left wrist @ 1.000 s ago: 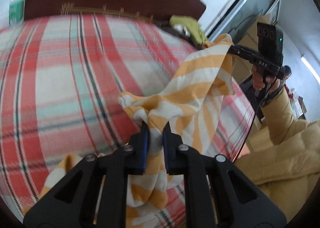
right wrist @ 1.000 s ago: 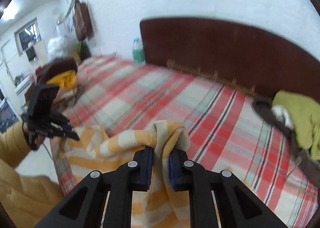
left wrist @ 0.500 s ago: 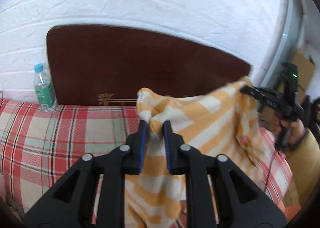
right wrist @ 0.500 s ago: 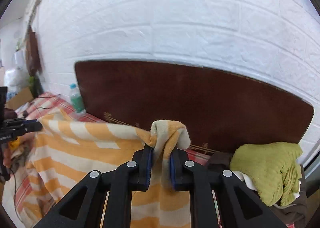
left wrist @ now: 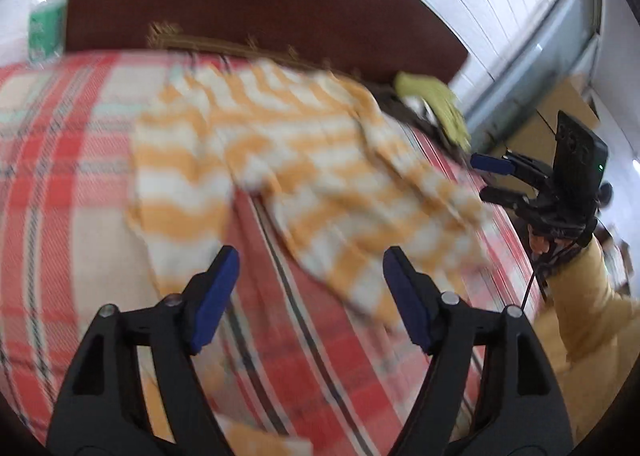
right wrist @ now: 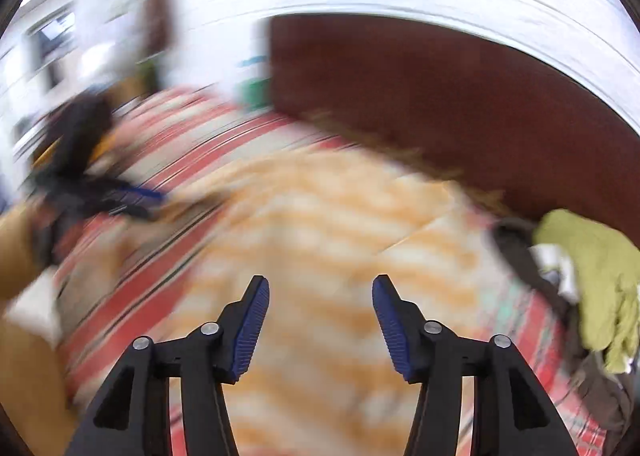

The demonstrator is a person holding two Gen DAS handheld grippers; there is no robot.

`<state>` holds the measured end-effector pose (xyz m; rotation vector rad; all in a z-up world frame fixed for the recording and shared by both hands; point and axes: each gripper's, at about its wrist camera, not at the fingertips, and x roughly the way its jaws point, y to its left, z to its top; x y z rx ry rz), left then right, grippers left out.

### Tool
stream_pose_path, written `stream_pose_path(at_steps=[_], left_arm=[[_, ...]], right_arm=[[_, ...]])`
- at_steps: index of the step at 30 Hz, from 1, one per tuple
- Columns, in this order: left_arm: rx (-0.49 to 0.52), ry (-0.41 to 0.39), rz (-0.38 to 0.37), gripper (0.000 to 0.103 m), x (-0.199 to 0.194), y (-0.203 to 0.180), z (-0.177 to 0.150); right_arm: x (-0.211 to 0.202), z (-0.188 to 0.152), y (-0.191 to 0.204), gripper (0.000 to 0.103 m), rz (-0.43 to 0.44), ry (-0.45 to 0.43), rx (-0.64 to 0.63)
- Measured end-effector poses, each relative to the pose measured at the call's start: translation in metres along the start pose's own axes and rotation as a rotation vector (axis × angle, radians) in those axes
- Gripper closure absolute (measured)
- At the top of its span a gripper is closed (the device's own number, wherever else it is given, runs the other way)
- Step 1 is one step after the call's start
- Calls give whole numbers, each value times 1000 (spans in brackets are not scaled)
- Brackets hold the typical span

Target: Fold clothes

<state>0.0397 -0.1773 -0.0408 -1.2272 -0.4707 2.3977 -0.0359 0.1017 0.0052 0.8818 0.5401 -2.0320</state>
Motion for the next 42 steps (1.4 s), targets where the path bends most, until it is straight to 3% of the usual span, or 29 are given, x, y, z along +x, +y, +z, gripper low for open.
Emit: stream_pose_path(at_steps=[3, 6, 9, 10, 12, 15, 20, 25, 29, 31, 33, 35, 37, 38, 39, 42], left_arm=[[6, 59, 14, 28, 14, -8, -25], [-43, 58, 5, 28, 19, -7, -38], [-47, 37, 20, 28, 17, -6, -37], [-49, 36, 38, 28, 18, -4, -36], [-48, 30, 67, 28, 17, 1, -33], [-42, 19, 107, 31, 14, 9, -30], [4, 34, 233, 81, 6, 25, -20], [77, -13, 356, 83, -17, 45, 4], [84, -69, 455, 83, -48, 63, 27], [82, -93, 497, 82, -62, 71, 31], [62, -100, 499, 75, -72, 77, 26], [24, -99, 417, 46, -80, 82, 13], [3, -101, 337, 43, -88, 82, -4], [-2, -101, 299, 42, -92, 79, -13], [-8, -99, 267, 42, -94, 76, -23], [-13, -77, 189, 28, -96, 63, -53]], right_arm=[[5, -38, 54, 48, -3, 95, -106], [22, -70, 92, 48, -30, 187, -161], [29, -73, 90, 48, -63, 153, -86], [30, -69, 87, 51, -76, 147, -59], [35, -63, 83, 83, -104, 152, -27], [42, -54, 79, 89, -71, 192, 36], [7, -16, 97, 93, 232, 110, 183], [7, 28, 145, 93, 494, 46, 241], [43, 53, 192, 94, 617, 66, 236], [73, 56, 207, 94, 622, 123, 242], [101, 50, 221, 90, 583, 197, 220], [120, 37, 227, 84, 525, 282, 201], [112, 31, 221, 74, 542, 267, 203], [102, 29, 216, 58, 538, 242, 201], [87, 27, 209, 53, 511, 212, 195], [45, 14, 177, 49, 416, 128, 219]])
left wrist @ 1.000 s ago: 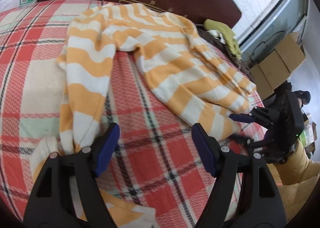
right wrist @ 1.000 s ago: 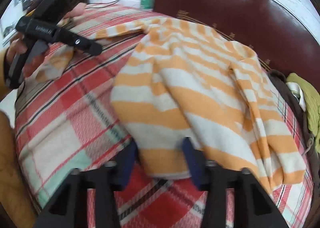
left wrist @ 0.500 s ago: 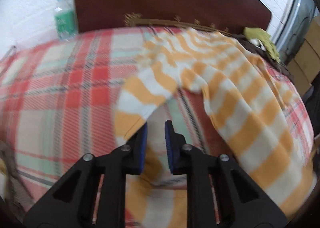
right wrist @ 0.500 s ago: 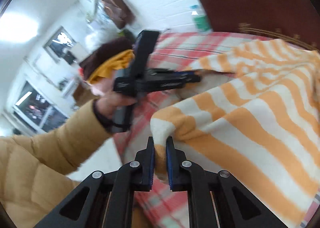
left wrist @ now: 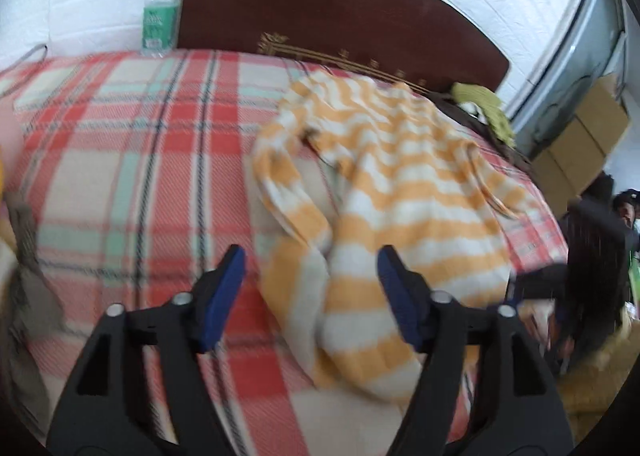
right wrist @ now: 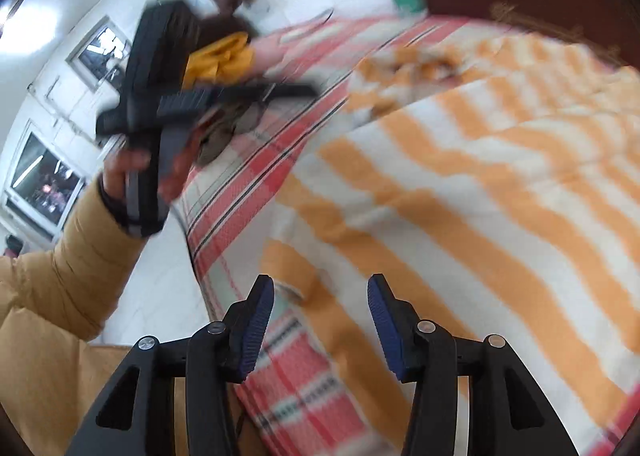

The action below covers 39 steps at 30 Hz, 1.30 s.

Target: Fold clothes

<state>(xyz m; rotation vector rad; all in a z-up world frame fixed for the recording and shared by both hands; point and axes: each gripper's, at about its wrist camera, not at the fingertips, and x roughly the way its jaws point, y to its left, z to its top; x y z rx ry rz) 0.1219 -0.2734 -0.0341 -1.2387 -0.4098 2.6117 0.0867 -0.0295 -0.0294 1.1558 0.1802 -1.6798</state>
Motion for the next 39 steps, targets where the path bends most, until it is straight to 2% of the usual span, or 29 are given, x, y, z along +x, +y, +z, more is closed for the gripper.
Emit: stream_pose_path(at_steps=[1, 3, 5, 7, 10, 14, 16, 17, 18, 20, 22, 24, 26, 28, 30, 31, 32, 34, 35, 36, 39], left_arm=[[8, 15, -15, 27, 0, -5, -12], [18, 53, -46, 27, 1, -16, -31], [23, 80, -63, 27, 2, -26, -46], [53, 89, -88, 27, 1, -39, -58], [93, 96, -79, 26, 4, -55, -71], [100, 117, -39, 26, 15, -66, -80], [110, 105, -16, 26, 17, -71, -82], [113, 104, -6, 31, 18, -74, -82], [115, 103, 4, 37, 18, -76, -83], [115, 97, -15, 70, 15, -81, -82], [112, 89, -58, 82, 8, -84, -81], [113, 80, -106, 85, 1, -88, -79], [142, 68, -190, 85, -14, -96, -79], [165, 73, -253, 82, -22, -99, -79], [167, 57, -224, 56, -26, -95, -77], [160, 46, -203, 29, -28, -91, -75], [129, 26, -159, 21, -29, -81, -70], [67, -13, -72, 21, -32, -62, -62], [39, -28, -25, 21, -33, -53, -57], [23, -28, 33, 21, -30, -45, -54], [24, 6, 175, 21, -12, -27, -44]], right_arm=[[-16, -6, -12, 47, -44, -29, 33], [-48, -27, -37, 33, -142, -74, 127], [-76, -55, -60, 28, -237, -100, 231], [-93, -77, -78, 28, -284, -105, 315], [-100, -104, -95, 28, -286, -99, 412], [-97, -113, -96, 28, -226, -131, 385], [-96, -117, -93, 35, -218, -133, 354], [-90, -118, -92, 58, -212, -123, 337], [-86, -119, -92, 89, -207, -109, 332], [-85, -123, -93, 94, -203, -110, 339], [-97, -126, -92, 96, -166, -146, 352], [-120, -130, -90, 97, -129, -205, 367], [-145, -136, -89, 97, -118, -253, 377], [-157, -143, -92, 97, -151, -247, 385], [-154, -152, -102, 97, -184, -195, 416], [-148, -157, -107, 96, -202, -158, 435], [-141, -162, -113, 95, -231, -124, 453], [-134, -166, -117, 94, -270, -103, 470], [-137, -166, -117, 89, -262, -132, 478], [-142, -165, -117, 78, -254, -163, 484], [-157, -157, -113, 65, -255, -240, 460]])
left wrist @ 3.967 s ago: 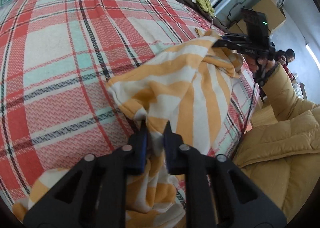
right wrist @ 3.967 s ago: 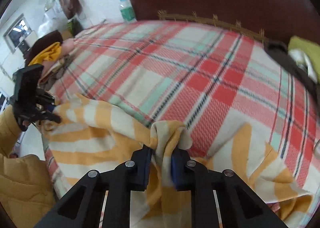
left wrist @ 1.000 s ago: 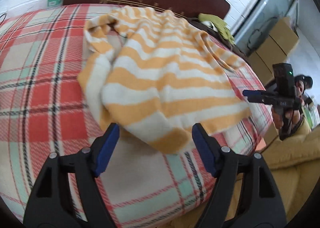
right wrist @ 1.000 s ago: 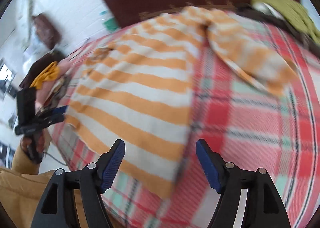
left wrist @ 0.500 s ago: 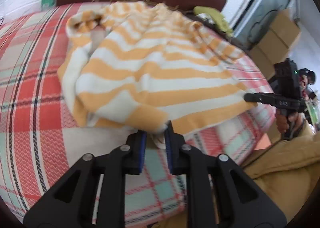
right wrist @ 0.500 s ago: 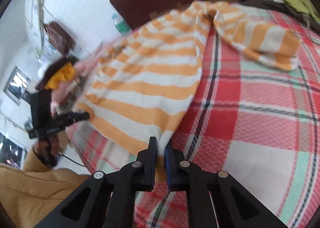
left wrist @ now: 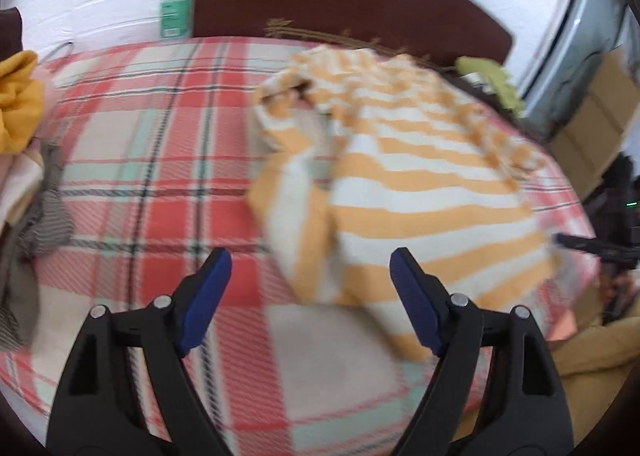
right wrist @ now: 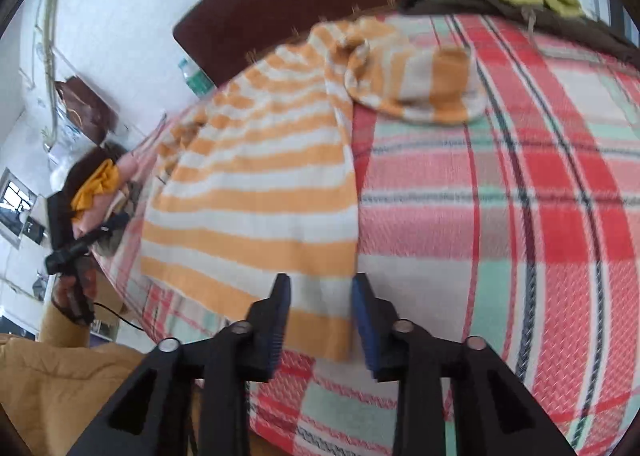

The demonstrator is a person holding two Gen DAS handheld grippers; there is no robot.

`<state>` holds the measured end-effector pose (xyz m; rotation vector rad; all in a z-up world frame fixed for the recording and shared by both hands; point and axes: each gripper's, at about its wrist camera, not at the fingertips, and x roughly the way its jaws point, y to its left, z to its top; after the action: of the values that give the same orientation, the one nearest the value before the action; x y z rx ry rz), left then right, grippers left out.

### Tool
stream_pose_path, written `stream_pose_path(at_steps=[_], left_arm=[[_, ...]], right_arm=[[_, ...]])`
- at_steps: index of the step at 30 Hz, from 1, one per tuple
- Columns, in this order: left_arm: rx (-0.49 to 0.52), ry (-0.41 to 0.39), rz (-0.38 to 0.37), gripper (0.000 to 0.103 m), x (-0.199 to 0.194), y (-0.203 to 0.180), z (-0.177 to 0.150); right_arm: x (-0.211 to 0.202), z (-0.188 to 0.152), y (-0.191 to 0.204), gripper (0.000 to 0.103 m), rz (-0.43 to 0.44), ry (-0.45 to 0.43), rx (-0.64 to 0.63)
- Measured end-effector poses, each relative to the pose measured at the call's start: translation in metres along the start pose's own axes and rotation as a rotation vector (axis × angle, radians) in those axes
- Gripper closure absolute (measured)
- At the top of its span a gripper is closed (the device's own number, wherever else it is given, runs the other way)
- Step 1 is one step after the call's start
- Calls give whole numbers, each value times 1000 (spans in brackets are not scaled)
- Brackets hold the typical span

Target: Fold clothes

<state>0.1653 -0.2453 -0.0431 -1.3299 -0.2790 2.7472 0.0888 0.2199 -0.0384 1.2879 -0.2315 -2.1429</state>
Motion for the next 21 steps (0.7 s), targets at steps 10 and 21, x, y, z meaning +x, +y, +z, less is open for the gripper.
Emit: stream_pose_path(at_steps=[10, 21], left_arm=[[-34, 75, -16, 95, 53, 15, 37], [-111, -151, 586, 77, 1, 69, 94]], right_arm=[[17, 20, 24, 64, 59, -14, -10], [35, 32, 16, 64, 33, 6, 7]])
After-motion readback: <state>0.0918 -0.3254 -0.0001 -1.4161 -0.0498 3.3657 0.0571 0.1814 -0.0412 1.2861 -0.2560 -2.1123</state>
